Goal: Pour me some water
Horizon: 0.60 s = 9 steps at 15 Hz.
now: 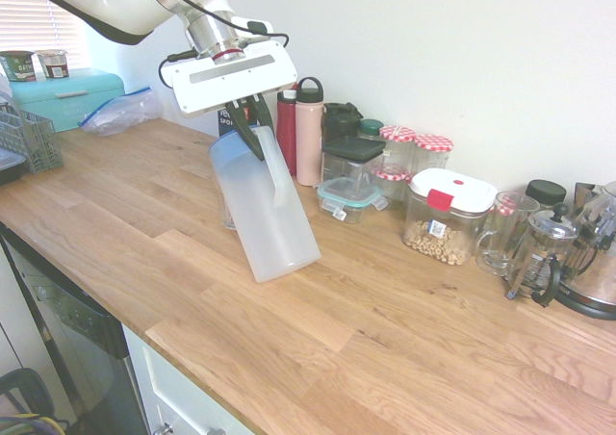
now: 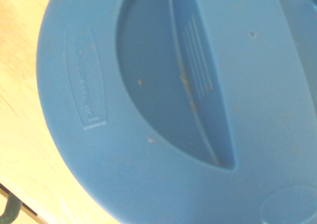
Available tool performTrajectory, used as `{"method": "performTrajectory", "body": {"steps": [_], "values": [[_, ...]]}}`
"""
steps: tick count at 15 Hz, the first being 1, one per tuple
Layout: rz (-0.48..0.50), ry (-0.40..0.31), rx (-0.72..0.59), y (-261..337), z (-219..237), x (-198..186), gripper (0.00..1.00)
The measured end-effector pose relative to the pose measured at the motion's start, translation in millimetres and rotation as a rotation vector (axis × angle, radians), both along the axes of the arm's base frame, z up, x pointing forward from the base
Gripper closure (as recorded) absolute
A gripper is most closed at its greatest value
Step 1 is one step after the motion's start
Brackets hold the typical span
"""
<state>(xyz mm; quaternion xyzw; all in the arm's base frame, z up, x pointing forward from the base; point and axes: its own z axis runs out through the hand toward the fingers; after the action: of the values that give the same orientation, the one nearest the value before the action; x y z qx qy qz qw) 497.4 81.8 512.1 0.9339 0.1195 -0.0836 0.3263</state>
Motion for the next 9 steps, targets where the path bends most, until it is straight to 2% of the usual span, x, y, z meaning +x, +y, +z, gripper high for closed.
{"method": "performTrajectory", "body": {"steps": [5,9], "values": [[-0.011,-0.001,0.025,-1,1,2,1.00],[-0.088,-0.063,0.188,-37,38,-3,1.00]]}}
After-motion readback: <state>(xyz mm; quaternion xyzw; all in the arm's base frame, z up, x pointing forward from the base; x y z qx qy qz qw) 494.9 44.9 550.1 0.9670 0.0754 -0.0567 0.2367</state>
